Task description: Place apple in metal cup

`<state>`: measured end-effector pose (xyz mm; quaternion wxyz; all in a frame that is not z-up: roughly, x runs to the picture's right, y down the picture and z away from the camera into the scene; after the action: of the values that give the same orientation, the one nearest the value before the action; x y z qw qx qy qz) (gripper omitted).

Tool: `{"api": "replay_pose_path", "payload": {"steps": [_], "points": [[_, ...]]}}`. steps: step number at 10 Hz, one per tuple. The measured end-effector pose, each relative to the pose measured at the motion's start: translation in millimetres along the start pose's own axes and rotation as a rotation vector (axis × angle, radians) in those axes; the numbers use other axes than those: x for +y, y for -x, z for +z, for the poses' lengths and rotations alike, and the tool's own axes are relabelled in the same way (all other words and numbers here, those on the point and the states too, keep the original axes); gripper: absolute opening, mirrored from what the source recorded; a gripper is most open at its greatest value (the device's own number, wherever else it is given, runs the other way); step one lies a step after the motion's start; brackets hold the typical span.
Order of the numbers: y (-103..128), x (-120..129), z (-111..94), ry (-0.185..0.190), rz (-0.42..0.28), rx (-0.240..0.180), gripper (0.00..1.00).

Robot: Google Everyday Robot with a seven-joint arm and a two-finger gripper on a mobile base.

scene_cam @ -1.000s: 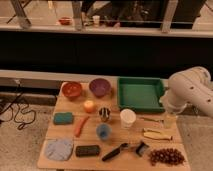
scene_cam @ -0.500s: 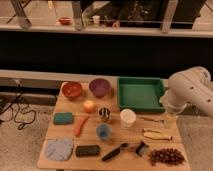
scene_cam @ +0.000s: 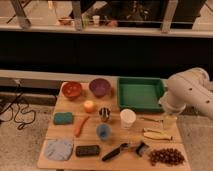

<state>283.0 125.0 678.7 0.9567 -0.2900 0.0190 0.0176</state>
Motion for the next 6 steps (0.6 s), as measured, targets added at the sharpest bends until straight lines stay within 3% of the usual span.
{"api": "replay_pose_path", "payload": {"steps": [3, 6], "points": [[49.5, 22.2, 16.1, 0.053, -0.050, -0.024, 0.80], [90.9, 33.1, 33.0, 0.143, -0.063, -0.103, 0.80]]}}
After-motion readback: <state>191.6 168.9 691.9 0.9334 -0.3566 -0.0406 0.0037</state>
